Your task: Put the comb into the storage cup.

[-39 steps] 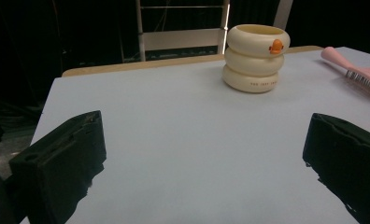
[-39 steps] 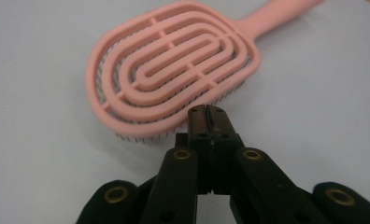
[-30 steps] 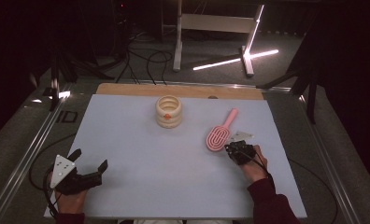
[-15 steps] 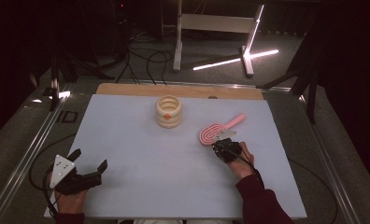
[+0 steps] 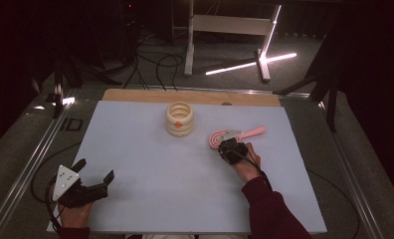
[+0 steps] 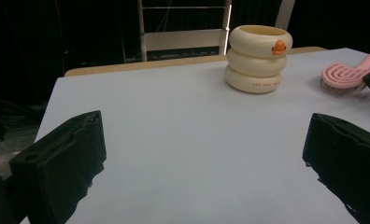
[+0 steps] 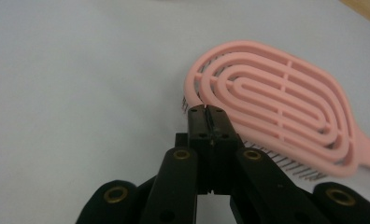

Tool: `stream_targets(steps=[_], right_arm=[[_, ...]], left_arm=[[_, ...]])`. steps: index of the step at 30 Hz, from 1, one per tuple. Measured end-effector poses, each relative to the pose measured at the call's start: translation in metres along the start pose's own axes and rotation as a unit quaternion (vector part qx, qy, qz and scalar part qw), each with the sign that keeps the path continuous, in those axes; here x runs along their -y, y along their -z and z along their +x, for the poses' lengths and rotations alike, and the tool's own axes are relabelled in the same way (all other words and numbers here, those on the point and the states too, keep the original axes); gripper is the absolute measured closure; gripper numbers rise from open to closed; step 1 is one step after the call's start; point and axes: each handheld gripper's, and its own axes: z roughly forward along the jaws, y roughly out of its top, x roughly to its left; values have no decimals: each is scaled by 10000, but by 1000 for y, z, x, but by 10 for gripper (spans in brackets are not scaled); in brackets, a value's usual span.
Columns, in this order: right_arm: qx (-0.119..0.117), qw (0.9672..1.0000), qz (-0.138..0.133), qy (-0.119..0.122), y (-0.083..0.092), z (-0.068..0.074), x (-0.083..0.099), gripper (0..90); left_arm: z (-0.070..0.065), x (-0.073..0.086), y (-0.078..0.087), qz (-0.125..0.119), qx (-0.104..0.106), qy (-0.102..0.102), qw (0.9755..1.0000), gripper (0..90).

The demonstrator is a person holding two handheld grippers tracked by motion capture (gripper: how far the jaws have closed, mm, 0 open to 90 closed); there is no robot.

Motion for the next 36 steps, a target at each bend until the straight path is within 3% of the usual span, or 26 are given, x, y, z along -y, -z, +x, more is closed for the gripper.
stream_targets(steps=[8, 19, 28, 36], right_arm=[[47, 9998, 37, -175, -15, -9, -5, 900], [97, 9973, -153, -718, -21, -29, -1, 900], [240, 9935, -256, -1083, -27, -42, 2, 900], [448, 9867, -291, -1535, -27, -55, 6, 900]], left_arm=[[1, 0, 0, -10, -1, 12, 10000, 0], [0, 0, -1, 18, 13, -16, 10000, 0], [0, 0, -1, 20, 20, -8, 10000, 0], [0, 1, -1, 25, 19, 3, 10000, 0]])
